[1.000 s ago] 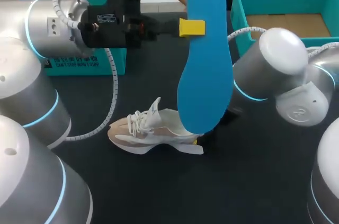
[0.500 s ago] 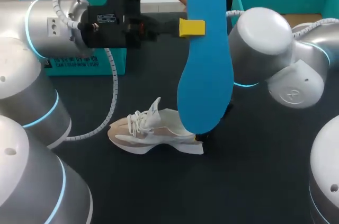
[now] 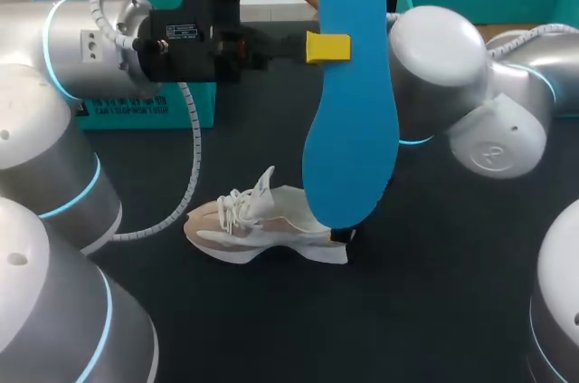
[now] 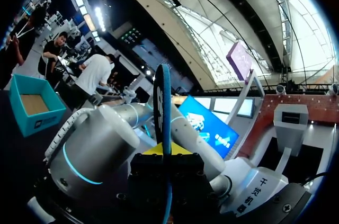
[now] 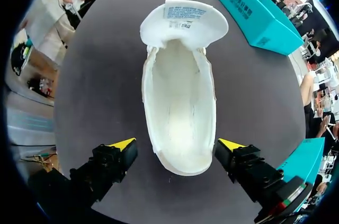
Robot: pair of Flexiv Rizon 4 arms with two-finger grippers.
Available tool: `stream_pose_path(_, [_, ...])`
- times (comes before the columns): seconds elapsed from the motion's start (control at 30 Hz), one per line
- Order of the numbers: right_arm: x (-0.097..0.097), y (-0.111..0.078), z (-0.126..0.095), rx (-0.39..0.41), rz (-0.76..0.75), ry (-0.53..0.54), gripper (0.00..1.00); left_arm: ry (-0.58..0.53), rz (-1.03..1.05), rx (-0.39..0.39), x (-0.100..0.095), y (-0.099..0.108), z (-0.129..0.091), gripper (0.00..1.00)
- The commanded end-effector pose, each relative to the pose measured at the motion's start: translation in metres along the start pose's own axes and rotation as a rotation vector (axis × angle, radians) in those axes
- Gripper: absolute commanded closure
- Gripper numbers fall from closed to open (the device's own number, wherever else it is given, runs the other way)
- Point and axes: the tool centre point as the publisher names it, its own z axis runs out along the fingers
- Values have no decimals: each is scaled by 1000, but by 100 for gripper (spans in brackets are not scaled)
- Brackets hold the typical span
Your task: Take the shoe out of the shoebox, open the shoe tongue, remove and reinsert the insole, then place the shoe into the shoebox
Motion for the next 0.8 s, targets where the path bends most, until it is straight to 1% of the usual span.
stream_pose_path(0.03, [1,1,0,4,1,-3,0,-1,0,0,0,1,0,100])
stream_pose_path(0.2, [1,1,0,4,1,-3,0,-1,0,0,0,1,0,100])
stream_pose_path(0.23, [2,2,-4,-31,20,-9,0,-1,0,0,0,1,0,100])
stream_pose_path(0.27, [2,3,-5,-39,22,-11,0,-1,0,0,0,1,0,100])
stream_pose_path(0.3, [1,8,-13,-50,26,-19,0,-1,0,0,0,1,0,100])
stream_pose_path(0.33, [0,11,-16,-49,26,-19,0,-1,0,0,0,1,0,100])
stream_pose_path(0.47, [-6,21,-21,-64,8,0,0,-1,0,0,0,1,0,100])
stream_pose_path(0.6, [-14,31,-13,-54,-13,6,0,-1,0,0,0,1,0,100])
stream_pose_path(0.8, [-33,51,11,-61,-21,21,0,-1,0,0,0,1,0,100])
